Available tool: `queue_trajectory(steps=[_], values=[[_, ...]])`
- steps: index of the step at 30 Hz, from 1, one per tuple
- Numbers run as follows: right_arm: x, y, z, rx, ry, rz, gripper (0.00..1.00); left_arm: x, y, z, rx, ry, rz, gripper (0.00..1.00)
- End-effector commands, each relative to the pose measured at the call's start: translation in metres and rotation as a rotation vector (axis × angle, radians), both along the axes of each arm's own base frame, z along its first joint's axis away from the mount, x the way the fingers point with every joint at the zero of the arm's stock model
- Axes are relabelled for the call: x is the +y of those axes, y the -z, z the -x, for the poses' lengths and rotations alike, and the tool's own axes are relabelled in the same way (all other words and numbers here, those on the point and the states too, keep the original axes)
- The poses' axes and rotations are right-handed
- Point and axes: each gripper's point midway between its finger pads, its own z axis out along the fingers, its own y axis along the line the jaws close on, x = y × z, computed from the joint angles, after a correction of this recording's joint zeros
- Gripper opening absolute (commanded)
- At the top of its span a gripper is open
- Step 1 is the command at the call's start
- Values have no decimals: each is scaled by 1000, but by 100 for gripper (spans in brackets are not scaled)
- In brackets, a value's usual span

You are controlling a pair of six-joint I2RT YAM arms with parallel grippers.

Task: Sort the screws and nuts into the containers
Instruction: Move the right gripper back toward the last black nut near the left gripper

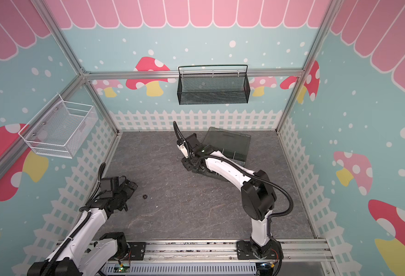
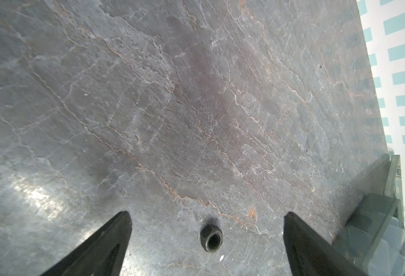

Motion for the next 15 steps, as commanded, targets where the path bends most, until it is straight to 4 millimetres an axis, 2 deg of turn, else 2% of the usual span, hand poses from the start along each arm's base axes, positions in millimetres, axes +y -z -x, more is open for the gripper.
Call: queue_trajectory(steps=[1,7,15], values=[[22,21,10,38,-54,26,39,8,6,10,29,-40,-21,100],[65,46,41,68,-171,51,40,12,7,15,29,-72,-30,100],[116,79,79,79,-324,96,47,17,5,21,9,-129,-29,100]])
